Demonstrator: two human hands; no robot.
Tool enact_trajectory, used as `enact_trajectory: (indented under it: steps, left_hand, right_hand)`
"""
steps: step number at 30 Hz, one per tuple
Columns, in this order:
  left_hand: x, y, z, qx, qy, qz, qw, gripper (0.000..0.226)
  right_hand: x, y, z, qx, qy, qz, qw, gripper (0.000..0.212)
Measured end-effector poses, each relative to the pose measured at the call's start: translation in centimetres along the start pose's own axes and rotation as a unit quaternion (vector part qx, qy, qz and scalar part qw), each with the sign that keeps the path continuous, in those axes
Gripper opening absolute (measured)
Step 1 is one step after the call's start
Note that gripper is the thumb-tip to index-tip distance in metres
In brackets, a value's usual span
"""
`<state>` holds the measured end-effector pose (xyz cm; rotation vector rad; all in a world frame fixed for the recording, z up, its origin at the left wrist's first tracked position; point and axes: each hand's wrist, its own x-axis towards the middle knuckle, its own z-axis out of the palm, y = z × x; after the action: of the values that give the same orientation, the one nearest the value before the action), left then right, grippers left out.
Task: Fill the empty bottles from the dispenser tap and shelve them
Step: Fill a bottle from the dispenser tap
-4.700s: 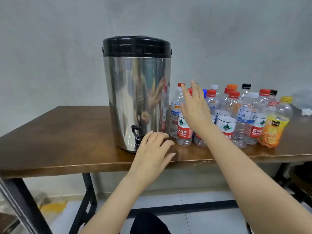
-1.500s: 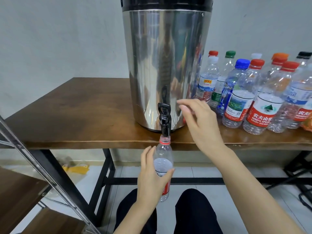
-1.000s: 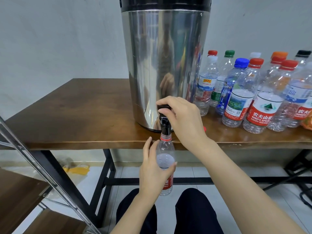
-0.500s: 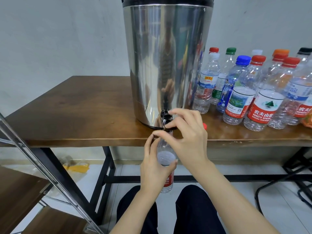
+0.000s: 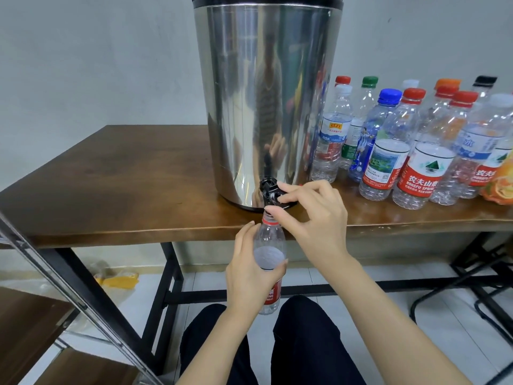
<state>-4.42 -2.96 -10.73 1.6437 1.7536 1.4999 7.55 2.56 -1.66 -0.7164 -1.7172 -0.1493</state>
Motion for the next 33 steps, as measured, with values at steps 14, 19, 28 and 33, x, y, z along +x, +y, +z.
enact_trajectory:
  steps: [14, 19, 28, 33]
  left_hand:
    - [0.4, -0.3, -0.5, 0.014, -0.021, 0.024, 0.999, 0.080]
    - [0.3, 0.2, 0.0, 0.012, -0.004, 0.001, 1.000, 0.082]
    - [-0.1, 0.5, 0.7, 0.007, 0.027, -0.014, 1.000, 0.082]
    - [-0.1, 0.2, 0.2, 0.007, 0.009, -0.002, 1.000, 0.080]
  right_hand:
    - [-0.6, 0.7, 2.2, -0.008, 0.092, -0.034, 0.995, 0.027]
    - [-0.7, 0.6, 2.1, -0.004, 0.096, -0.034, 0.995, 0.025]
    - [-0.6, 0.5, 1.7, 0.029, 0.058, -0.012, 0.998, 0.026]
    - [-1.0, 0.0, 1.8, 0.039, 0.065, 0.014, 0.997, 0.028]
